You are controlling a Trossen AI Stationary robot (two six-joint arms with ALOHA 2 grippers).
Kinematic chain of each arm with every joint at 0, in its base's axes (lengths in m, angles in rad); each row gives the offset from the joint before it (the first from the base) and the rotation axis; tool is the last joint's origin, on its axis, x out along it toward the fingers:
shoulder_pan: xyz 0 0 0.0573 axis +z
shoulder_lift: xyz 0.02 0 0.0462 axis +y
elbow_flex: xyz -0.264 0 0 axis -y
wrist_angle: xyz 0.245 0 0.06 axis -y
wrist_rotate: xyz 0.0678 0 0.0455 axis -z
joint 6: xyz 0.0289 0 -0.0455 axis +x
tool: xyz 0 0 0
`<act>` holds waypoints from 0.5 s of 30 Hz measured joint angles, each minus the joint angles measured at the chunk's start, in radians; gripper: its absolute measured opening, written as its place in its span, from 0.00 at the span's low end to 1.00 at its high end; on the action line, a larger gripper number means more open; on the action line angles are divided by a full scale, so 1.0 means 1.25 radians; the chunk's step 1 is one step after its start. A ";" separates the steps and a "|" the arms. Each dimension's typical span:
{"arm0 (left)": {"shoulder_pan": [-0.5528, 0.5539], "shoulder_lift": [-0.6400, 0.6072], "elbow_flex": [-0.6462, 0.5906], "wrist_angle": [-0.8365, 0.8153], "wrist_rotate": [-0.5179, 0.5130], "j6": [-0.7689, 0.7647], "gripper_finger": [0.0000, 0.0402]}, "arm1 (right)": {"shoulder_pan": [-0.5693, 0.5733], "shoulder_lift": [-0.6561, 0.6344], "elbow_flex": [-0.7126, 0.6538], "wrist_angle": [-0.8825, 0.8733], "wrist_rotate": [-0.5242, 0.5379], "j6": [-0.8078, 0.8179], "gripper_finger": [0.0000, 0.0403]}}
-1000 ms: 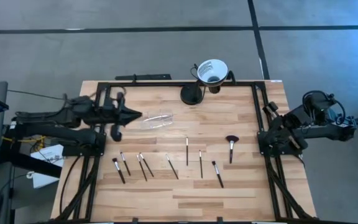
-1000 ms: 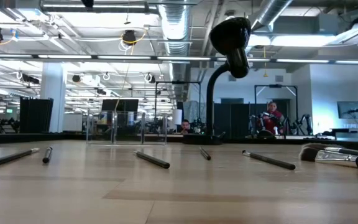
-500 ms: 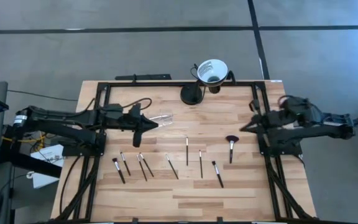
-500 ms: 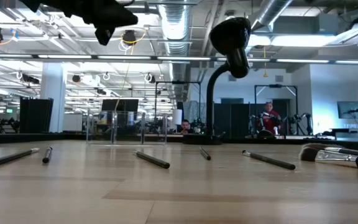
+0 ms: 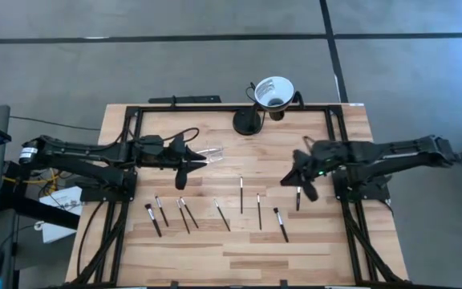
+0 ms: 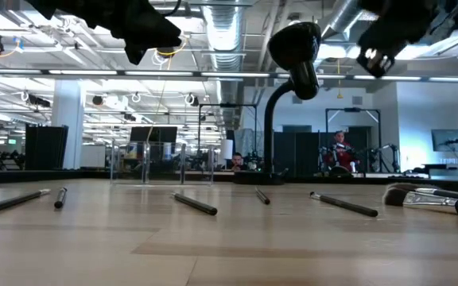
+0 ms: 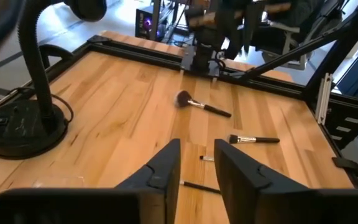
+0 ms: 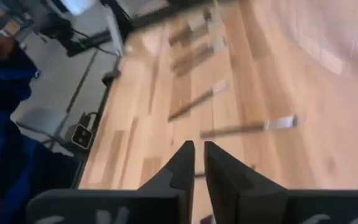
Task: Put items in baskets/containers
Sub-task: Put the black highlighter brush into the transparent organizer
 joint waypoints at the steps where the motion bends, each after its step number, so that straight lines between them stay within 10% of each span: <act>1: 0.000 0.000 0.000 0.000 0.000 0.000 0.25 | 0.002 0.022 -0.001 -0.005 0.000 0.019 0.10; 15: 0.000 0.000 0.000 0.010 0.000 0.000 0.25 | 0.005 0.125 -0.001 -0.279 -0.059 0.196 0.17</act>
